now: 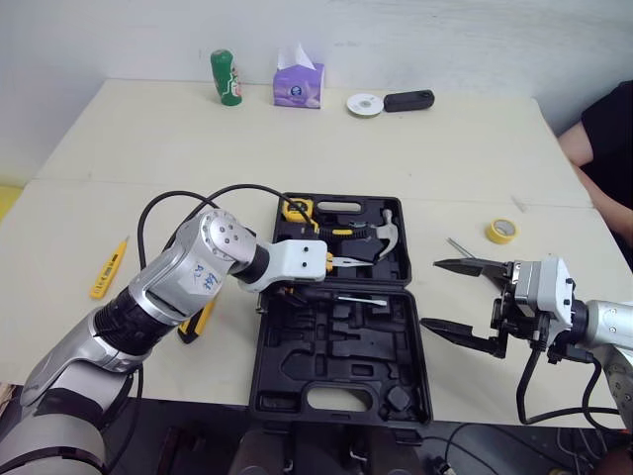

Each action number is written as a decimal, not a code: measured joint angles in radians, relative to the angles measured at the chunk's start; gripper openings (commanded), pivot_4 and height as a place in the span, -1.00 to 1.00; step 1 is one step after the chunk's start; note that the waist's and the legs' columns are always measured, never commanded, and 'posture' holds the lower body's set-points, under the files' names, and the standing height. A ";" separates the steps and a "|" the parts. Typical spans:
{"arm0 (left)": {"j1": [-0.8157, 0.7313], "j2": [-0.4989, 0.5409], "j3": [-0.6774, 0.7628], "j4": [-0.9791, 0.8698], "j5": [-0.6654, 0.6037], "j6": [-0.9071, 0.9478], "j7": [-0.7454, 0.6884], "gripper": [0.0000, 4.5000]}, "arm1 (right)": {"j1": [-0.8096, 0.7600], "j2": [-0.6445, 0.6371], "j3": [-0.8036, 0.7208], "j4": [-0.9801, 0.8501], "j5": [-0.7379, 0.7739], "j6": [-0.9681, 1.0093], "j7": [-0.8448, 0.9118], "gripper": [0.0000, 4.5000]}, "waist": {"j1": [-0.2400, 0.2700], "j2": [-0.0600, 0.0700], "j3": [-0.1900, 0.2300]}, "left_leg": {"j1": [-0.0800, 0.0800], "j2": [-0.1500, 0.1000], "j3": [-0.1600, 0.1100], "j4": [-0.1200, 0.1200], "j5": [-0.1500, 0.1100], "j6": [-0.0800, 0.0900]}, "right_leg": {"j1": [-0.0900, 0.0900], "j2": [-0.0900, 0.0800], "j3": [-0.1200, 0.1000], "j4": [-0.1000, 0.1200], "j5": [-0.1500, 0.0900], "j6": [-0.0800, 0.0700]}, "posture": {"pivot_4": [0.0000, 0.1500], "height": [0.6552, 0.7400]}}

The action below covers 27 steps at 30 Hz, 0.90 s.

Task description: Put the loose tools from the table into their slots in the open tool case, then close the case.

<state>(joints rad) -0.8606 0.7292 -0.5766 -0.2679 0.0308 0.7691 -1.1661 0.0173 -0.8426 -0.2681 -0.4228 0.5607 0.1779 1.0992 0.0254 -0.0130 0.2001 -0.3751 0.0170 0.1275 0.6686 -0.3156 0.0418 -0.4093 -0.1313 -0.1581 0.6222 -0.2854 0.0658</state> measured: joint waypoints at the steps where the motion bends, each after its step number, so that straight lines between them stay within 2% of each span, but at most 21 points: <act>1: -0.001 0.001 -0.001 0.000 0.007 -0.004 -0.001 -0.55 | 0.000 0.000 0.000 0.000 0.000 0.000 -0.001 1.00 | 0.000 0.000 0.000 | 0.000 0.000 0.000 0.000 0.000 0.000 | 0.000 0.000 0.000 0.000 0.000 0.000 | 1.00 1.00; 27: -0.031 0.015 -0.039 0.004 0.093 -0.019 -0.060 -0.55 | 0.008 0.024 0.000 0.001 -0.011 -0.006 -0.003 1.00 | -0.003 0.000 0.000 | 0.001 0.000 0.000 0.003 0.000 0.000 | 0.001 0.000 0.000 0.002 0.000 0.000 | 1.00 1.00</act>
<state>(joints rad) -0.8919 0.7446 -0.6159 -0.2635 0.1238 0.7499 -1.2257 0.0250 -0.8187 -0.2681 -0.4219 0.5494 0.1720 1.0966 0.0228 -0.0130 0.2000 -0.3745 0.0173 0.1271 0.6715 -0.3156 0.0419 -0.4085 -0.1312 -0.1577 0.6246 -0.2854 0.0657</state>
